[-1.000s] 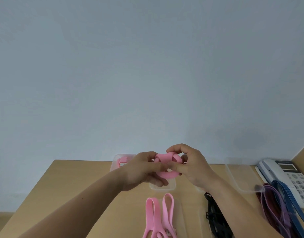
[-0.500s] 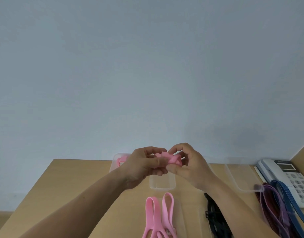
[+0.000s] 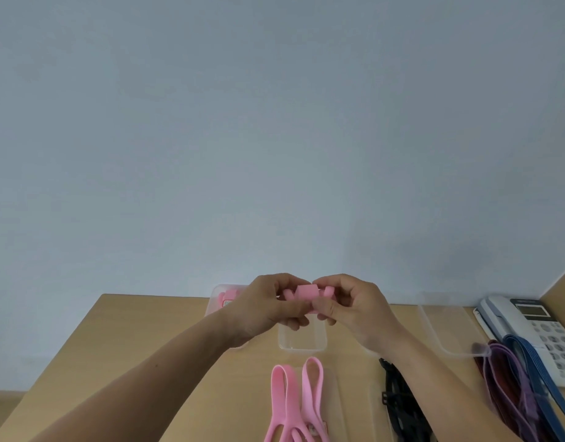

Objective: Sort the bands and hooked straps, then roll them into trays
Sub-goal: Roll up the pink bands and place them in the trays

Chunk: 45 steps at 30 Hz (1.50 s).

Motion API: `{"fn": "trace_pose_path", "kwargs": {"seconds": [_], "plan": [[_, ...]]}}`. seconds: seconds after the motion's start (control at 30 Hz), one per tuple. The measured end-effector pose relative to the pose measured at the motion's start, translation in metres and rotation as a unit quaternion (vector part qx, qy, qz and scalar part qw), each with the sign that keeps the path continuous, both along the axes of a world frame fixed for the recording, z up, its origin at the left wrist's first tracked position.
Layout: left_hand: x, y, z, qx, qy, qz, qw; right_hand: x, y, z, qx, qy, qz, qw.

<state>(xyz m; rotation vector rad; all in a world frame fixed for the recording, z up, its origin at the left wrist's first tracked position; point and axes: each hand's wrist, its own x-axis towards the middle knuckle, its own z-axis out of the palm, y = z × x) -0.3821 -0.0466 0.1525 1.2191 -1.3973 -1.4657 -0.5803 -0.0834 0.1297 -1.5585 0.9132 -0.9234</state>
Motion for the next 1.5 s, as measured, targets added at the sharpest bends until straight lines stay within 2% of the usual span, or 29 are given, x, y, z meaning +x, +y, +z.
{"fn": "trace_pose_path", "kwargs": {"seconds": [0.17,0.33,0.47,0.6,0.8,1.07,1.37,1.5], "plan": [[-0.002,0.001,-0.002,0.036,0.07,0.032,0.996,-0.005,0.001,0.002,0.024,-0.086,-0.001,0.996],[-0.006,0.0,-0.005,0.074,0.168,0.03,0.983,-0.008,0.0,-0.001,0.008,-0.102,-0.026,0.994],[-0.01,-0.003,-0.009,0.084,0.208,0.059,0.973,-0.002,-0.001,-0.005,-0.016,-0.112,-0.058,0.992],[-0.009,-0.003,-0.01,0.071,0.149,0.052,0.985,-0.006,-0.005,-0.008,-0.001,-0.07,-0.025,0.997],[-0.008,-0.003,-0.011,0.04,0.074,0.077,0.993,-0.003,-0.007,-0.005,-0.022,0.049,0.027,0.998],[0.007,0.0,-0.014,0.019,0.113,-0.006,0.993,0.001,-0.01,-0.001,0.049,-0.022,-0.02,0.998],[0.005,-0.006,-0.027,-0.035,0.092,0.063,0.993,0.01,-0.011,-0.001,0.085,-0.026,-0.061,0.994],[0.01,-0.005,-0.03,0.004,0.101,0.054,0.993,0.013,-0.012,-0.003,0.057,0.012,-0.051,0.997]]}}
